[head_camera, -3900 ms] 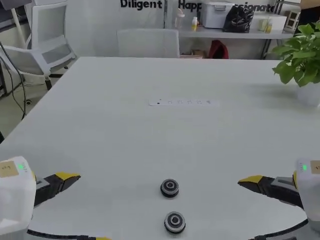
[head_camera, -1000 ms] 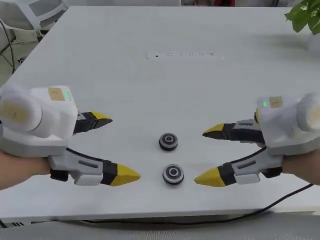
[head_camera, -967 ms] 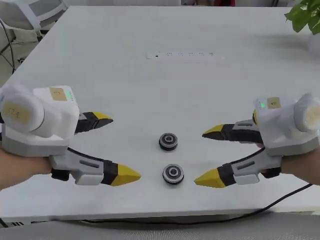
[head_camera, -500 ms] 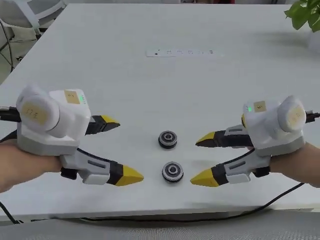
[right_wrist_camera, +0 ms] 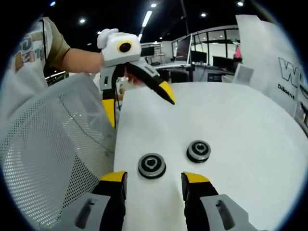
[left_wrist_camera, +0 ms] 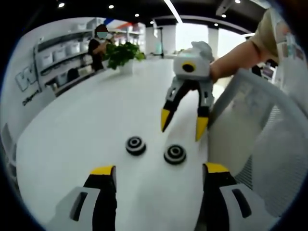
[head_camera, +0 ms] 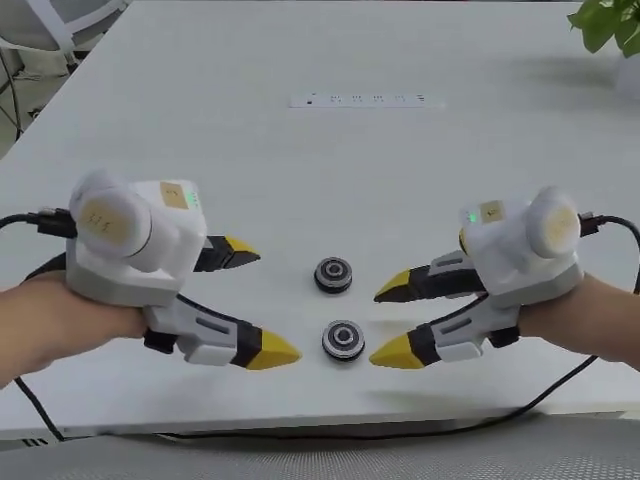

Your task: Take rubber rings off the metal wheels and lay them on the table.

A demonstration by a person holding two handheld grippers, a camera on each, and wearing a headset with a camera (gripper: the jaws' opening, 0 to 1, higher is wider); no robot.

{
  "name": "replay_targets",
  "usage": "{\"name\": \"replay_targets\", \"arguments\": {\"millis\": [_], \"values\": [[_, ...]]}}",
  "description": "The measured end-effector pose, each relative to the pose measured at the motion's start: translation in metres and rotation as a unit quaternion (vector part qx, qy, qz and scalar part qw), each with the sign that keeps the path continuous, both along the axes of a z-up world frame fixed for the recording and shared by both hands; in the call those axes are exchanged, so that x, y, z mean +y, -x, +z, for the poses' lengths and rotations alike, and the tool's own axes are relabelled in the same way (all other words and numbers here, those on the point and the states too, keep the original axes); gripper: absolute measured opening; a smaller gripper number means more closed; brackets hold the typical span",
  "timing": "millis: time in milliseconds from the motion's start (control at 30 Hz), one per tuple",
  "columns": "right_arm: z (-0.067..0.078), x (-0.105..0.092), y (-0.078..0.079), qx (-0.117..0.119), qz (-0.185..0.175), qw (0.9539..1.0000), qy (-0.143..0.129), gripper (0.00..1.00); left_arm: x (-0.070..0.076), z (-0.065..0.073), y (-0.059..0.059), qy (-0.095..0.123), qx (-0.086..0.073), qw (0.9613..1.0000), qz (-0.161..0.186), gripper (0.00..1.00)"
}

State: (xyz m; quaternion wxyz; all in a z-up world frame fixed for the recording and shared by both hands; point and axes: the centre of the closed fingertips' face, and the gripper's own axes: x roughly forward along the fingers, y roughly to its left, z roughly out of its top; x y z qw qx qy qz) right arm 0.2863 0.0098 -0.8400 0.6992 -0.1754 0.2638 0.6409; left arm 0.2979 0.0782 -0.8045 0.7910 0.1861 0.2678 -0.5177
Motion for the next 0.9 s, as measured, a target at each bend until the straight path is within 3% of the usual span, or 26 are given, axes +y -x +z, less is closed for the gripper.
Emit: {"name": "replay_targets", "arguments": {"millis": [267, 900], "values": [[-0.003, 0.003, -0.004, 0.004, 0.004, 1.0000, 0.002, 0.43, -0.011, -0.002, -0.004, 0.010, 0.009, 0.9999, -0.009, 0.70], [-0.017, 0.006, -0.003, 0.014, 0.020, 0.9996, 0.017, 0.36, -0.034, -0.016, 0.000, 0.003, 0.023, 0.9986, -0.047, 0.54]]}}
